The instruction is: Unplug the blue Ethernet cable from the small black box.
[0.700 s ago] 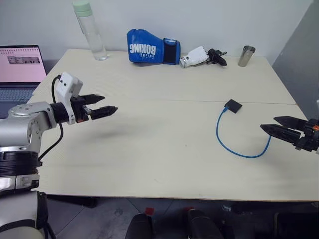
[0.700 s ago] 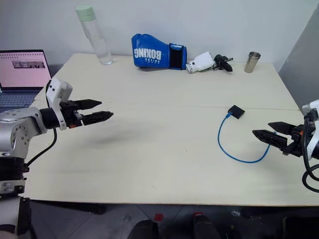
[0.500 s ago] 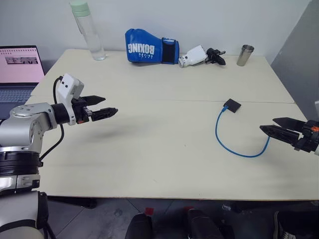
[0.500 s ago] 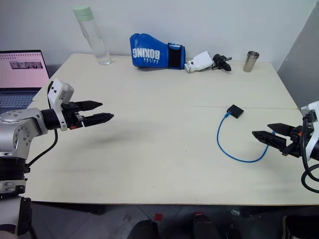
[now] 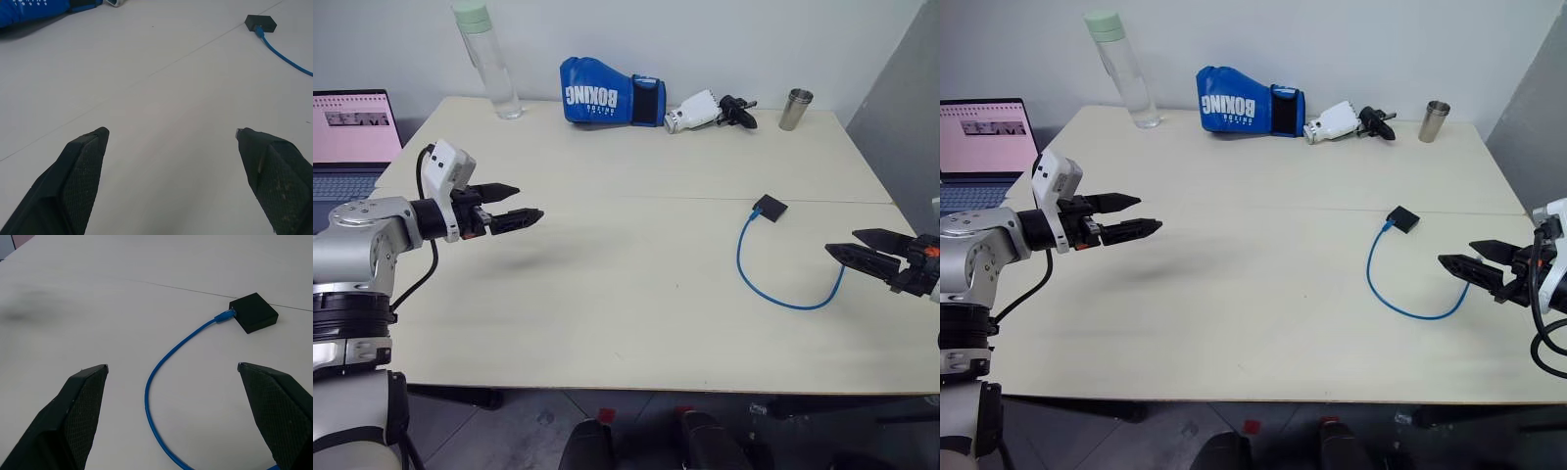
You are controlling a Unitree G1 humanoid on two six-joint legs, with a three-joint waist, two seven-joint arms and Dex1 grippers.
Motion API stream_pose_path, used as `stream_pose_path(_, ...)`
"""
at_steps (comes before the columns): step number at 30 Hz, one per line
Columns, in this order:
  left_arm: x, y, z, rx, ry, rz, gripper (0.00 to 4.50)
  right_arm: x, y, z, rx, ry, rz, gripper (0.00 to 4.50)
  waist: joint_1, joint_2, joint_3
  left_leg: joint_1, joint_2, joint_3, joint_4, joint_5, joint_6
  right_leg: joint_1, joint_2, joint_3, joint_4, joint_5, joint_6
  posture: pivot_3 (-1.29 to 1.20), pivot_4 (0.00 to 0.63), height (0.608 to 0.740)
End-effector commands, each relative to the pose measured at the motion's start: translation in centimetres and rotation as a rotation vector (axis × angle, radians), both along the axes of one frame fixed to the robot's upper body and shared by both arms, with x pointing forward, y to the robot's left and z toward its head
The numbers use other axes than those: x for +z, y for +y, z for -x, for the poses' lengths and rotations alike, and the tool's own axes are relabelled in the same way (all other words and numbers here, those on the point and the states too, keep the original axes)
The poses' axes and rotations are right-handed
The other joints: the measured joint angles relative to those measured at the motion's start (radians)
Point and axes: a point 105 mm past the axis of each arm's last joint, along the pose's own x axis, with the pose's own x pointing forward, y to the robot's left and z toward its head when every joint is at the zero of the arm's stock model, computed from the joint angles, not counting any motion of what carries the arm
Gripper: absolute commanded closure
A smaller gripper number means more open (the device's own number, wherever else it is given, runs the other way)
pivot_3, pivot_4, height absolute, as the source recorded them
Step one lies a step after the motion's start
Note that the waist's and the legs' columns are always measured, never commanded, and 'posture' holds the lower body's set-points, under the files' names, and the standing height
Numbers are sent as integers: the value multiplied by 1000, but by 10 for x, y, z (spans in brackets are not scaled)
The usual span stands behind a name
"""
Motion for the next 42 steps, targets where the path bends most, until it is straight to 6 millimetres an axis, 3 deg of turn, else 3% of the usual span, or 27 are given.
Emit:
stream_pose_path(1, 15, 1, 1, -11, -50, -15, 53, 8, -2, 0, -3, -36, 27, 0, 0, 0, 0, 0, 0, 0, 0, 0, 0, 0, 0, 0, 0, 0, 0, 0, 150, 740)
stream_pose_path(7, 13, -10, 2, -63, -57, -12, 53, 1, 6, -7, -48, -46, 58, 0, 0, 0, 0, 0, 0, 0, 0, 0, 0, 0, 0, 0, 0, 0, 0, 0, 150, 740)
stream_pose_path(11, -3, -52, 14, -213, -89, -61, 53, -21, 40, -35, -182, -78, 75, 0, -4, 0, -1, 0, 1, 0, 1, 0, 0, 0, 0, 1, 1, 0, 0, 0, 150, 740)
stream_pose_path(15, -7, -85, 22, -303, -126, -43, 53, -34, 63, -55, -275, -84, 55, 0, -1, 1, 0, -1, -1, 2, 2, 0, 0, -3, -1, 3, 6, 0, 0, 0, 150, 740)
stream_pose_path(18, -16, -120, 27, -413, -184, -93, 53, -52, 84, -83, -397, -72, 49, 0, -1, 0, -1, -1, 0, 2, 2, 0, -1, -4, -1, 3, 8, 0, 0, 0, 150, 740)
stream_pose_path(21, -12, -137, 22, -417, -229, -83, 53, -59, 89, -105, -487, -72, 55, 0, 0, 0, -1, 0, -1, 3, 3, 0, -1, -4, -1, 4, 10, 0, 0, 0, 150, 740)
stream_pose_path(26, -9, -147, 21, -413, -260, -72, 53, -63, 91, -133, -613, -74, 37, 0, -2, 1, -1, -2, -1, 4, 3, 1, -1, -8, -1, 7, 12, 0, 0, 0, 150, 740)
stream_pose_path(30, -8, -148, 21, -393, -267, -57, 53, -80, 82, -151, -731, -34, 64, 0, -5, 0, -1, -1, 0, 5, 2, 1, -1, -9, -1, 7, 13, 0, 0, 0, 150, 740)
stream_pose_path(35, -7, -147, 23, -380, -270, -53, 53, -88, 94, -167, -732, -12, 20, 0, -13, 1, 0, -1, 0, 6, 2, 1, -1, -9, -1, 8, 14, 0, 0, 0, 150, 740)
stream_pose_path(42, -4, -145, 23, -358, -275, -53, 53, -102, 96, -182, -774, 29, -10, 0, -27, 1, -1, 0, 0, 5, 2, 1, -1, -9, -1, 8, 15, 0, 0, 0, 150, 740)
